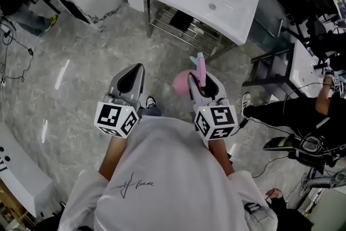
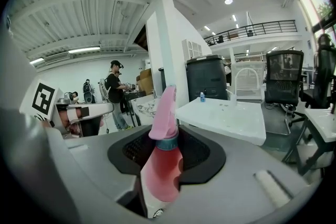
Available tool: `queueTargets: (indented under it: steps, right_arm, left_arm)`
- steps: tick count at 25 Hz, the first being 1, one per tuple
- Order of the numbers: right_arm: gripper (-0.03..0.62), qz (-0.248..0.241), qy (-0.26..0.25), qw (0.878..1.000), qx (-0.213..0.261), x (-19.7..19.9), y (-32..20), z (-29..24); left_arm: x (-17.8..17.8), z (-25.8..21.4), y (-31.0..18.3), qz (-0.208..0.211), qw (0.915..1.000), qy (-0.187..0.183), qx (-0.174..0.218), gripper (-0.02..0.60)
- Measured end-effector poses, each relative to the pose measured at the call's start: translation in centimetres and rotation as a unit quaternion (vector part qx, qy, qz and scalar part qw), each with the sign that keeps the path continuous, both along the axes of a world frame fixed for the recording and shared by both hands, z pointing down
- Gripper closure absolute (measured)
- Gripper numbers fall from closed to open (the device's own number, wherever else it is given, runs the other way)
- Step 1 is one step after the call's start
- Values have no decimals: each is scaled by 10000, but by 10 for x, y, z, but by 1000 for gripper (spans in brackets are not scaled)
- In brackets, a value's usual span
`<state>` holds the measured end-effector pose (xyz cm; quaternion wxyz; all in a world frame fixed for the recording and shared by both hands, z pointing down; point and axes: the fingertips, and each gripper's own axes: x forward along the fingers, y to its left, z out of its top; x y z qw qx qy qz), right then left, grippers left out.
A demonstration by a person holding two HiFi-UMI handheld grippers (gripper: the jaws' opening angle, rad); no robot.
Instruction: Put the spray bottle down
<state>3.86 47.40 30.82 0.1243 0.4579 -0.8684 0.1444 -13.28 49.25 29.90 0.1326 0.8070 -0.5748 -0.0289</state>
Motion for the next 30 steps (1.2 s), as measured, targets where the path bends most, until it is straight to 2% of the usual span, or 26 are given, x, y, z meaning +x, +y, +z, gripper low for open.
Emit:
queueTargets:
  steps: [12, 22, 30]
  right_arm:
    - [461, 62, 250, 9997, -31, -54, -57, 0]
    - [461, 248, 300, 9992, -58, -50, -94, 5]
    - [461, 308, 217, 9993, 38, -49, -148, 9]
  left_arm:
    - [-39, 4, -62, 490, 9987, 154, -18, 528]
    - [-30, 8, -96, 809, 9965, 160, -98, 528]
    - [-23, 5, -149, 789, 9969, 24, 4, 528]
